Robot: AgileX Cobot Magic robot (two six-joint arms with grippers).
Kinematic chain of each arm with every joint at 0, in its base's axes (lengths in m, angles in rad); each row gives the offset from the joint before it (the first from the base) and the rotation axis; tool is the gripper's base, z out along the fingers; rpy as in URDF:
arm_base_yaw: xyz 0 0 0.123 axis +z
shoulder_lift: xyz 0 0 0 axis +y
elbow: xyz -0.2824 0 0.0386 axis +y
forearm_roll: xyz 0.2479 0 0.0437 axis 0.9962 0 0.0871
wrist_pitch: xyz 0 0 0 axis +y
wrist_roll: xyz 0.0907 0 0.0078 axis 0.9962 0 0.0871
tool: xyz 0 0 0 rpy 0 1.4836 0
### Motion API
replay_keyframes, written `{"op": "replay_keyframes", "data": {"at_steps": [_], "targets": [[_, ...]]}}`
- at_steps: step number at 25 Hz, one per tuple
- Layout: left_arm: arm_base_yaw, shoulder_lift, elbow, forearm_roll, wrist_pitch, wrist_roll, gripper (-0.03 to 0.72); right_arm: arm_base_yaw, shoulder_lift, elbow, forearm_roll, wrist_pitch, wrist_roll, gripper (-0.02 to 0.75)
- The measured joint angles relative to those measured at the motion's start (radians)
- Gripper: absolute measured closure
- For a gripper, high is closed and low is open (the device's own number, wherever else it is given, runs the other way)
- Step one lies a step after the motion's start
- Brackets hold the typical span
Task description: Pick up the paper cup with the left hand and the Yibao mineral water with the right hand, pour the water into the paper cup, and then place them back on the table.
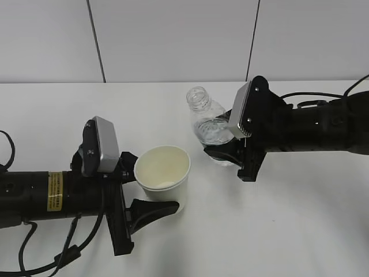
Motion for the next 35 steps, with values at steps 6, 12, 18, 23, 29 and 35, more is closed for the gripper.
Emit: {"op": "replay_keyframes", "data": {"at_steps": [6, 12, 18, 23, 29, 35], "targets": [[-0.011, 0.051, -0.007, -0.008, 0.005, 0.000, 0.216, 0.000, 0.000, -0.004, 0.000, 0.016, 0.000, 0.283], [-0.037, 0.095, -0.021, -0.065, -0.008, 0.022, 0.216, 0.002, 0.000, -0.004, -0.041, 0.036, -0.002, 0.283], [-0.051, 0.119, -0.058, -0.065, -0.003, 0.026, 0.216, 0.002, 0.000, -0.004, -0.093, 0.064, -0.008, 0.283], [-0.051, 0.119, -0.061, -0.066, 0.039, 0.026, 0.216, 0.002, 0.000, -0.004, -0.122, 0.072, -0.044, 0.283], [-0.051, 0.119, -0.066, -0.075, 0.041, 0.026, 0.216, 0.002, 0.000, -0.009, -0.138, 0.085, -0.088, 0.283], [-0.051, 0.119, -0.066, -0.076, 0.041, 0.026, 0.216, 0.002, 0.000, -0.044, -0.189, 0.087, -0.092, 0.283]]}}
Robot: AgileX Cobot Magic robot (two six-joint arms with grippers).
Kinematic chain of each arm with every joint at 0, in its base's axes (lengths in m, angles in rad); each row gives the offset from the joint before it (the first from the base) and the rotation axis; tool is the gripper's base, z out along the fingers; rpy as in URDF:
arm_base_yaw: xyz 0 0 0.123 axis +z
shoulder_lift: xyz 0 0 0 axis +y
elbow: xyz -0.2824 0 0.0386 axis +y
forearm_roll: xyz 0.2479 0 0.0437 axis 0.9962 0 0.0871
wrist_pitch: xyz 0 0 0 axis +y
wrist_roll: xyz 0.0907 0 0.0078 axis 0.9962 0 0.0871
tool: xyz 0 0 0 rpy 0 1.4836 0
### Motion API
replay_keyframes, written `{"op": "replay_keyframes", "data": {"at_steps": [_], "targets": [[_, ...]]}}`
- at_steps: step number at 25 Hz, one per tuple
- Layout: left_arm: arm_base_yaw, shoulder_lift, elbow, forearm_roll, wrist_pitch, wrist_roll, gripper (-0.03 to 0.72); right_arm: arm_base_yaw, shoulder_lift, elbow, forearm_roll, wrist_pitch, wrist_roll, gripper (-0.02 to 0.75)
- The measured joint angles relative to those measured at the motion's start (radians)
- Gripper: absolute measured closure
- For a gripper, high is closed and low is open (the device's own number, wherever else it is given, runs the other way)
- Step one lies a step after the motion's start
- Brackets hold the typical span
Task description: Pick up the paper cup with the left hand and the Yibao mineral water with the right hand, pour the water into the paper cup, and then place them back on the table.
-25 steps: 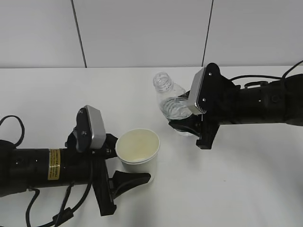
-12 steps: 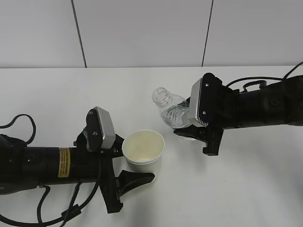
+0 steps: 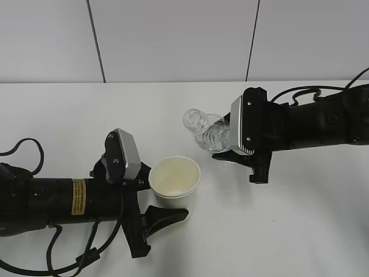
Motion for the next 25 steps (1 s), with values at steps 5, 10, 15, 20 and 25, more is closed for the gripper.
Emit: {"op": "replay_keyframes", "data": {"at_steps": [5, 10, 15, 20, 25], "targets": [[0.000, 0.000, 0.000, 0.000, 0.000, 0.000, 0.216, 0.002, 0.000, -0.025, -0.047, 0.006, -0.002, 0.283], [0.000, 0.000, 0.000, 0.000, 0.000, 0.000, 0.216, 0.035, 0.000, -0.039, -0.131, 0.054, -0.003, 0.284], [0.000, 0.000, 0.000, -0.001, 0.000, 0.000, 0.216, 0.064, 0.000, -0.039, -0.146, 0.109, -0.013, 0.284], [0.000, 0.000, 0.000, -0.001, 0.000, 0.000, 0.216, 0.068, 0.000, -0.054, -0.180, 0.136, -0.024, 0.284], [0.000, 0.000, 0.000, -0.001, 0.000, 0.000, 0.216, 0.070, 0.000, -0.085, -0.207, 0.142, -0.042, 0.284]]}}
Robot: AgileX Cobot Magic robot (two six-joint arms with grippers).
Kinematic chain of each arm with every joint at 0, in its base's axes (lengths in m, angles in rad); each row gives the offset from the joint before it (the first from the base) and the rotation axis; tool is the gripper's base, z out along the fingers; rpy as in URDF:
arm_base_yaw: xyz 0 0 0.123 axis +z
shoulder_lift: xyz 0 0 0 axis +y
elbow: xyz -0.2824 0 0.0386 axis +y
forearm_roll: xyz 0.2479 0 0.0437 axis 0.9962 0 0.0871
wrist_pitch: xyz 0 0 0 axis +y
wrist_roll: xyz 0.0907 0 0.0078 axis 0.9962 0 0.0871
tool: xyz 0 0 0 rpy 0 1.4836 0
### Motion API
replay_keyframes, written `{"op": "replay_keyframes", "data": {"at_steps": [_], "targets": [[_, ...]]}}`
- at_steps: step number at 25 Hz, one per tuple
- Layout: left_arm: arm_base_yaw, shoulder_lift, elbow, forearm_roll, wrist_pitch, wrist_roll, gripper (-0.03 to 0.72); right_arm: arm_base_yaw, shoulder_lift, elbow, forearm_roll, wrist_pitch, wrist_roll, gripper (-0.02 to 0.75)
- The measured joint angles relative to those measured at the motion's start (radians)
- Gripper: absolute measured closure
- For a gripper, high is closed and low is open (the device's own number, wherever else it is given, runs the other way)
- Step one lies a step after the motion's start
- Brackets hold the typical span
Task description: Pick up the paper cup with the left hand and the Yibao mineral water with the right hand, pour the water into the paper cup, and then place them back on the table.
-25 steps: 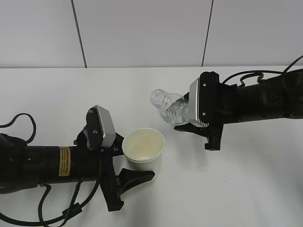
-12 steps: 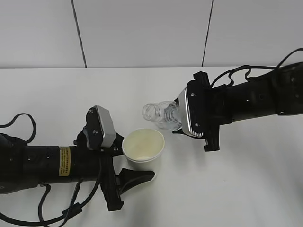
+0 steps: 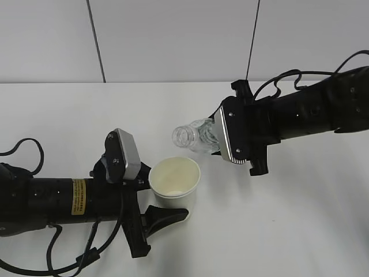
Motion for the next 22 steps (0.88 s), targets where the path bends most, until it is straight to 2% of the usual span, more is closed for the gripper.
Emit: {"op": "replay_keyframes", "data": {"at_steps": [10, 22], "targets": [[0.000, 0.000, 0.000, -0.063, 0.004, 0.000, 0.216, 0.000, 0.000, -0.033, -0.061, 0.002, -0.008, 0.284], [0.000, 0.000, 0.000, -0.066, -0.001, 0.000, 0.218, 0.002, 0.000, -0.033, -0.135, 0.010, -0.042, 0.284]]}}
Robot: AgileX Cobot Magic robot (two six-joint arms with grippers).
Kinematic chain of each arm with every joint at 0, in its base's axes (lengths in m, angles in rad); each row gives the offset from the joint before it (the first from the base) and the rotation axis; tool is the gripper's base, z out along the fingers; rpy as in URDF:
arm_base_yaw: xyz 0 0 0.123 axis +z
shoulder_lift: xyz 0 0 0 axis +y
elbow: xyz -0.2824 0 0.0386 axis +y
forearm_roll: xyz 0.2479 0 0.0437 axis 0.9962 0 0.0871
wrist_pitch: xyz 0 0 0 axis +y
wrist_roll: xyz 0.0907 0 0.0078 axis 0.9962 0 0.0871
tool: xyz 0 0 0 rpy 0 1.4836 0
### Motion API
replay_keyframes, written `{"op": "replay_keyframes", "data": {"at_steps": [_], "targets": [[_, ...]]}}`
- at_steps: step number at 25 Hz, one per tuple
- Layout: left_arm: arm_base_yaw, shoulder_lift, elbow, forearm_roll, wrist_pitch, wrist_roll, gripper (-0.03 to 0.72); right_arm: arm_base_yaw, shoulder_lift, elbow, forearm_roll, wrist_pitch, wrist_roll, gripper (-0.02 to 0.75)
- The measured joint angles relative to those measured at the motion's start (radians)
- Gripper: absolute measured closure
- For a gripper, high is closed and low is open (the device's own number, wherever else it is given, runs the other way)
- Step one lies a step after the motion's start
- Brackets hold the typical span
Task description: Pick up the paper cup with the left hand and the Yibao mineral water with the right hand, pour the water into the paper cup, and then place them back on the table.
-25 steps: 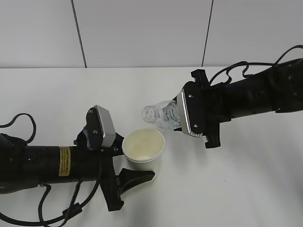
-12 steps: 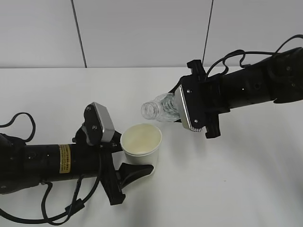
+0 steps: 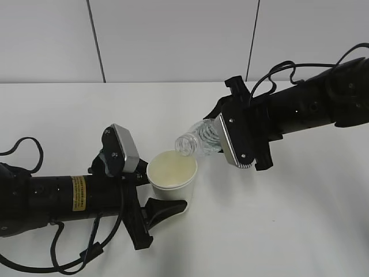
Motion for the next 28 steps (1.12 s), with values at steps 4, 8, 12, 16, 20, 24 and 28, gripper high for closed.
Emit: {"op": "replay_keyframes", "data": {"at_steps": [4, 8, 12, 16, 20, 24, 28], "targets": [[-0.020, 0.000, 0.000, 0.002, -0.001, 0.000, 0.218, 0.000, 0.000, 0.000, -0.005, 0.009, -0.006, 0.284], [-0.040, 0.014, 0.000, 0.005, -0.004, 0.000, 0.218, 0.000, 0.000, 0.000, -0.005, 0.011, -0.008, 0.284], [-0.044, 0.021, 0.000, -0.001, -0.014, 0.000, 0.218, 0.000, 0.000, 0.000, -0.019, 0.011, -0.010, 0.284], [-0.044, 0.021, 0.000, -0.011, -0.019, 0.000, 0.218, 0.000, 0.000, 0.000, -0.031, 0.011, -0.011, 0.284], [-0.044, 0.021, 0.000, -0.012, -0.019, 0.000, 0.218, 0.000, 0.000, 0.000, -0.056, 0.011, -0.011, 0.284], [-0.044, 0.021, 0.000, -0.012, -0.020, 0.000, 0.223, 0.000, 0.000, 0.000, -0.077, 0.025, -0.012, 0.284], [-0.045, 0.021, 0.000, -0.014, -0.027, 0.000, 0.224, 0.000, 0.000, 0.000, -0.083, 0.051, -0.044, 0.284]]}}
